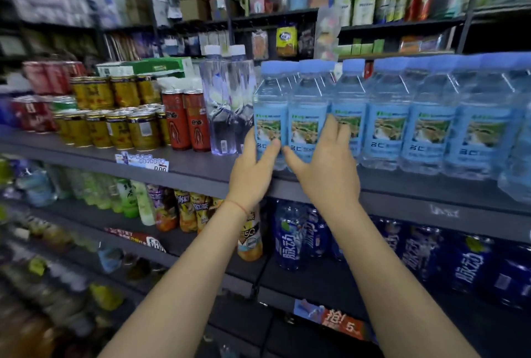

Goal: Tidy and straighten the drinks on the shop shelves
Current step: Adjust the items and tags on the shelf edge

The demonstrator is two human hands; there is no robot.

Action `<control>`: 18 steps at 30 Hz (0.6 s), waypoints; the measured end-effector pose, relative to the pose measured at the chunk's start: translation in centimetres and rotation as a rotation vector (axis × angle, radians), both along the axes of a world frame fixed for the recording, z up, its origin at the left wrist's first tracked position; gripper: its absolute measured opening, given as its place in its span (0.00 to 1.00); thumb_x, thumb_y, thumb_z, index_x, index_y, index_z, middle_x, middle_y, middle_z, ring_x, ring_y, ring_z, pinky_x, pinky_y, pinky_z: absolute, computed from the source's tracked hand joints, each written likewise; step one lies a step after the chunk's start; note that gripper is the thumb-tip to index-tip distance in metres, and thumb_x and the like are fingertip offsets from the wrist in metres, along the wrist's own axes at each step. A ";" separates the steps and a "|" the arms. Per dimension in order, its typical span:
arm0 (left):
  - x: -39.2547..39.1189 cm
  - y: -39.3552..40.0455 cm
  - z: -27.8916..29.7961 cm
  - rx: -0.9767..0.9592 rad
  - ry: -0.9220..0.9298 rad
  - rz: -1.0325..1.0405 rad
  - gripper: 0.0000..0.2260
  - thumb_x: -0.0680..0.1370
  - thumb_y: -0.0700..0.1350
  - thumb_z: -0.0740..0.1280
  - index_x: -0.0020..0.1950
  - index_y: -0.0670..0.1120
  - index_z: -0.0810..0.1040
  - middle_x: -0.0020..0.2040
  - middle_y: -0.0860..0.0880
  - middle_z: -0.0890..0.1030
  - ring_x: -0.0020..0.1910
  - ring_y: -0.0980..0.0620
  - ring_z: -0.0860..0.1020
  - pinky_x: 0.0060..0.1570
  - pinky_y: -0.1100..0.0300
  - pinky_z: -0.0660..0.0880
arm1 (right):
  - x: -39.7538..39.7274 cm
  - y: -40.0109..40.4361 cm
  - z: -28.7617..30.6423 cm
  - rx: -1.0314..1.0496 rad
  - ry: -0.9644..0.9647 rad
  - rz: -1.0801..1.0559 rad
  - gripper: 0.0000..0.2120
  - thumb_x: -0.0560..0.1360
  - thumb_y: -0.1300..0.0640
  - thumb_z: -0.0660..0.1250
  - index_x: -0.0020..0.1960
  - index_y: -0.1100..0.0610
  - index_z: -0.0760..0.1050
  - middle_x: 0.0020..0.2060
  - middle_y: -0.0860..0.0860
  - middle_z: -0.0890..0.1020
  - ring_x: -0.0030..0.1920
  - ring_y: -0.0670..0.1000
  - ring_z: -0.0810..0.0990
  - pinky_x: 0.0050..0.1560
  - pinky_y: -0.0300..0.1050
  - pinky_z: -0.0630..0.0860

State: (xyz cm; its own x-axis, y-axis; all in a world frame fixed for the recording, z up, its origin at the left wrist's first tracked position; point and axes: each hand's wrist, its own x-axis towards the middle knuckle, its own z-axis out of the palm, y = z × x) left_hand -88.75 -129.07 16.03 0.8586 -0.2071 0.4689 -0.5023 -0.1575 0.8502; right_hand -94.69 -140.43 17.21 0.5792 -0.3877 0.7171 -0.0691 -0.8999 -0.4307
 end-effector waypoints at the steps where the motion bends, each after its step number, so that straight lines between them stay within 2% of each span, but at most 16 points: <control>1: 0.0 0.0 -0.1 -0.001 -0.005 0.004 0.25 0.80 0.61 0.60 0.76 0.58 0.62 0.67 0.66 0.71 0.66 0.61 0.70 0.67 0.54 0.68 | 0.1 0.0 -0.1 -0.010 -0.022 -0.007 0.43 0.76 0.37 0.64 0.78 0.61 0.51 0.69 0.57 0.63 0.61 0.57 0.75 0.44 0.41 0.67; 5: -0.3 -0.2 0.2 0.015 0.028 0.038 0.22 0.82 0.56 0.60 0.75 0.54 0.65 0.62 0.66 0.74 0.63 0.63 0.71 0.65 0.56 0.69 | -0.1 0.2 -0.3 -0.002 -0.112 -0.005 0.40 0.79 0.38 0.58 0.78 0.63 0.52 0.68 0.59 0.66 0.62 0.57 0.74 0.46 0.44 0.71; 6: -0.5 -0.2 0.3 0.009 0.029 0.041 0.21 0.82 0.55 0.60 0.75 0.53 0.65 0.60 0.68 0.74 0.62 0.64 0.70 0.63 0.59 0.68 | -0.2 0.3 -0.4 -0.006 -0.139 0.001 0.39 0.80 0.39 0.58 0.78 0.64 0.52 0.68 0.60 0.67 0.62 0.57 0.73 0.48 0.45 0.73; 8: -1.0 -0.3 0.7 0.002 0.056 0.048 0.22 0.83 0.53 0.60 0.77 0.54 0.61 0.53 0.74 0.67 0.59 0.68 0.65 0.57 0.67 0.63 | -0.3 0.4 -0.4 -0.012 -0.174 0.007 0.37 0.80 0.41 0.57 0.77 0.66 0.55 0.65 0.61 0.69 0.61 0.58 0.73 0.49 0.47 0.75; 9: -1.3 -0.3 0.8 0.004 0.063 0.043 0.23 0.83 0.53 0.60 0.78 0.54 0.59 0.52 0.73 0.65 0.59 0.67 0.64 0.56 0.68 0.61 | -0.3 0.4 -0.4 -0.013 -0.188 0.010 0.36 0.80 0.42 0.58 0.77 0.66 0.56 0.64 0.61 0.70 0.60 0.58 0.74 0.49 0.48 0.75; 13: -1.8 0.1 0.9 0.020 0.067 -0.007 0.28 0.83 0.54 0.59 0.80 0.54 0.52 0.65 0.63 0.64 0.63 0.66 0.62 0.60 0.67 0.60 | -0.4 0.2 -0.3 0.004 -0.257 0.066 0.28 0.79 0.47 0.60 0.72 0.65 0.64 0.59 0.60 0.72 0.53 0.58 0.74 0.46 0.51 0.75; 15: -1.7 0.8 0.3 -0.018 0.032 -0.008 0.29 0.83 0.52 0.60 0.80 0.54 0.50 0.74 0.59 0.63 0.70 0.61 0.63 0.67 0.61 0.63 | -0.7 0.2 -0.3 0.036 -0.311 0.119 0.24 0.79 0.50 0.61 0.69 0.64 0.66 0.59 0.59 0.71 0.51 0.57 0.74 0.47 0.53 0.75; 16: -1.7 1.3 -0.2 -0.032 -0.002 -0.001 0.29 0.82 0.51 0.61 0.80 0.54 0.51 0.76 0.54 0.63 0.73 0.57 0.63 0.70 0.58 0.63 | -0.8 0.4 -0.4 0.053 -0.340 0.135 0.23 0.78 0.52 0.62 0.68 0.63 0.66 0.59 0.59 0.71 0.51 0.57 0.74 0.47 0.53 0.75; 18: -1.8 2.5 -1.1 -0.053 -0.062 0.029 0.27 0.82 0.48 0.62 0.79 0.52 0.56 0.75 0.50 0.66 0.72 0.54 0.65 0.70 0.57 0.64 | -1.0 1.2 -0.5 0.059 -0.392 0.138 0.19 0.77 0.56 0.62 0.65 0.63 0.69 0.58 0.59 0.71 0.51 0.57 0.73 0.49 0.54 0.73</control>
State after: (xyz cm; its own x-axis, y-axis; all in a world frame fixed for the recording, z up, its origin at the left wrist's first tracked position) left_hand -90.51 -126.58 14.90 0.8328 -0.1562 0.5311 -0.5502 -0.1280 0.8252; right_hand -95.69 -139.19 16.66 0.3163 -0.3725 0.8725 0.2298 -0.8622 -0.4514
